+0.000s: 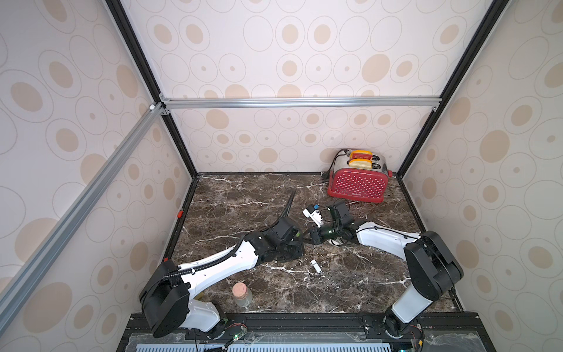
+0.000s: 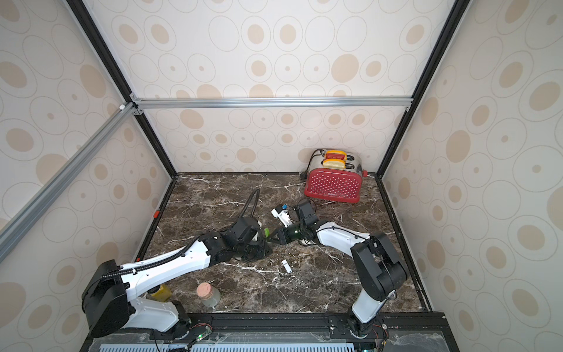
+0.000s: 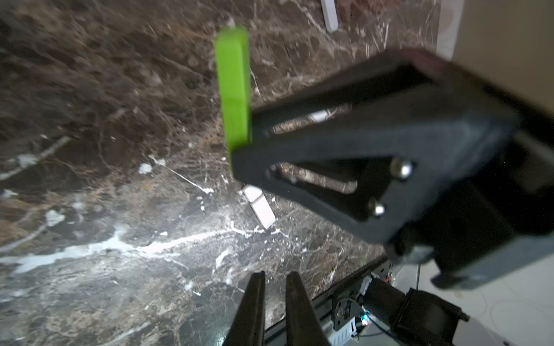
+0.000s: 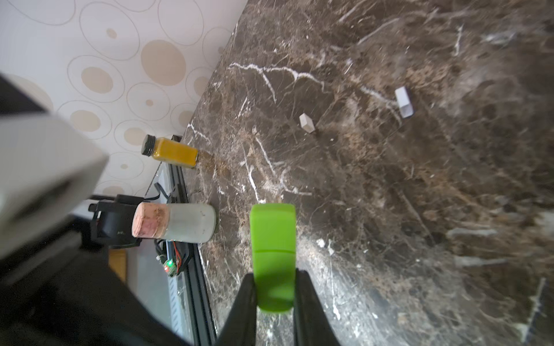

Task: Close the usb drive cover
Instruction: Close the cover of the USB drive, then place the USB drive at the center of the board.

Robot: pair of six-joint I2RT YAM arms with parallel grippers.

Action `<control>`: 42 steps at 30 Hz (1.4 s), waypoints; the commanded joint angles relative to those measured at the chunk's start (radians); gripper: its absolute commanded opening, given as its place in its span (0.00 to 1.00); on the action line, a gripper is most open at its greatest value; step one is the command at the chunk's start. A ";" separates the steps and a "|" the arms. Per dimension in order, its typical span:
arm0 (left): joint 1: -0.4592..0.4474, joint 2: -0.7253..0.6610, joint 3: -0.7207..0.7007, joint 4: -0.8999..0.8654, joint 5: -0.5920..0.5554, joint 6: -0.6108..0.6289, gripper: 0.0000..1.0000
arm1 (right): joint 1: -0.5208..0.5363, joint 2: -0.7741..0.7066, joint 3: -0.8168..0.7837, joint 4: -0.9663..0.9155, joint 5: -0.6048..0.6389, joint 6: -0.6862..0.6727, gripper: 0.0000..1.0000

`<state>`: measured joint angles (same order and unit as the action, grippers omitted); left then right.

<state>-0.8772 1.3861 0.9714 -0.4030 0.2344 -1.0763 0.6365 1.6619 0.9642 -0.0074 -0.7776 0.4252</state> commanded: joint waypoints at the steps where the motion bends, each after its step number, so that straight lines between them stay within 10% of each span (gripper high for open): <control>1: 0.001 -0.004 0.046 -0.044 0.031 0.026 0.17 | 0.002 -0.024 0.011 0.029 0.016 -0.007 0.00; 18: 0.051 -0.177 0.194 -0.362 -0.287 0.119 0.52 | -0.023 -0.092 -0.019 -0.218 0.276 -0.065 0.00; 30: 0.126 -0.176 0.157 -0.368 -0.282 0.121 0.58 | 0.001 -0.155 -0.091 -0.531 0.663 -0.061 0.00; 42: 0.133 -0.162 0.156 -0.384 -0.307 0.116 0.59 | 0.087 -0.111 -0.105 -0.616 0.795 -0.060 0.00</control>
<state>-0.7509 1.2201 1.1175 -0.7486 -0.0422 -0.9745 0.7155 1.5303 0.8631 -0.5842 -0.0303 0.3672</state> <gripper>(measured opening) 0.592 0.197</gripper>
